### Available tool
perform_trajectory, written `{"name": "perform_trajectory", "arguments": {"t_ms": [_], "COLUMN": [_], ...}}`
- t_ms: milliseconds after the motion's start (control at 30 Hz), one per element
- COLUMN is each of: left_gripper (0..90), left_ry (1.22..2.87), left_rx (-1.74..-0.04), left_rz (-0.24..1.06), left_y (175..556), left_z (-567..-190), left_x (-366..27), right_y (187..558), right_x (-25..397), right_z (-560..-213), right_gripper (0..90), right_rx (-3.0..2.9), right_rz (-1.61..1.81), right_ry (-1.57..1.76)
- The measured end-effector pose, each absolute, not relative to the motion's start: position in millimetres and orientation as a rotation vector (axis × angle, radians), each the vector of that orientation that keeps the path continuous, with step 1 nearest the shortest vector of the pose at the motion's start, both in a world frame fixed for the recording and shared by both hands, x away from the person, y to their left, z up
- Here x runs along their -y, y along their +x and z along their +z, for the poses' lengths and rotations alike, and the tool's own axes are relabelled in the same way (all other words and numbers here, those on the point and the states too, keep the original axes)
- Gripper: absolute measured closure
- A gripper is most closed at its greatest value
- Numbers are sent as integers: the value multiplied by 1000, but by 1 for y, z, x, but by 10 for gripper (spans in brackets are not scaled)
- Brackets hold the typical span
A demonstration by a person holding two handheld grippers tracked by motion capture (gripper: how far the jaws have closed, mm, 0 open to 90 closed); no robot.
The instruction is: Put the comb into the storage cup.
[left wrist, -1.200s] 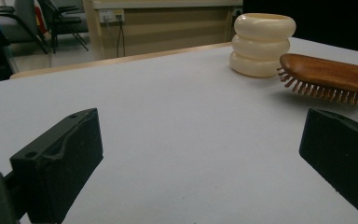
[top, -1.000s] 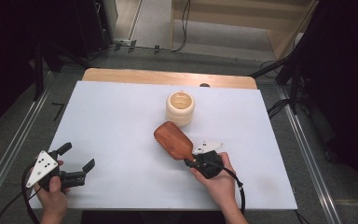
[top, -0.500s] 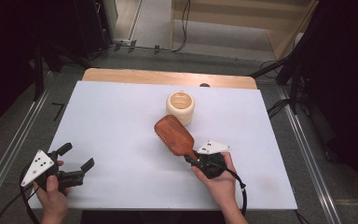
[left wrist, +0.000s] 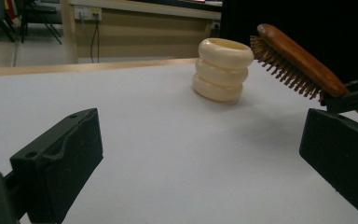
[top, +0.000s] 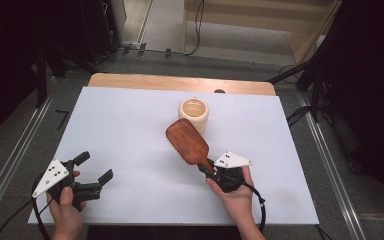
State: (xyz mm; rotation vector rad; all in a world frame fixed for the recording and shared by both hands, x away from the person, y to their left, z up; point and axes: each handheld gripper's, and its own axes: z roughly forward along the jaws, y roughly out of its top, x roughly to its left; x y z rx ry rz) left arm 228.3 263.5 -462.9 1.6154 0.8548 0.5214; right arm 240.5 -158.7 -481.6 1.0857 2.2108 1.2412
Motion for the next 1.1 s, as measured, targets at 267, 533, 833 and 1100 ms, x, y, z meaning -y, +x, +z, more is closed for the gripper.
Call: {"name": "perform_trajectory", "arguments": {"t_ms": [267,533,833,1100], "left_gripper": [0,0,0,0], "left_ry": [1660,1695,1704,1704], "left_rx": [-810,-772,-740,-721], "left_rz": [520,496,449,404], "left_y": [235,244,253,260], "left_z": [-452,-445,-444,-442], "left_x": [-235,-210,-185,-166], "right_y": [238,236,232,228], "right_x": [159,158,152,146], "right_z": [-481,-482,-484,-486], "right_gripper": [695,694,694,695], "right_rx": [-2174,-2132,-2139,-2148], "right_rz": [1285,1309,1350,1369], "right_ry": [1073,1043,983,943]}}
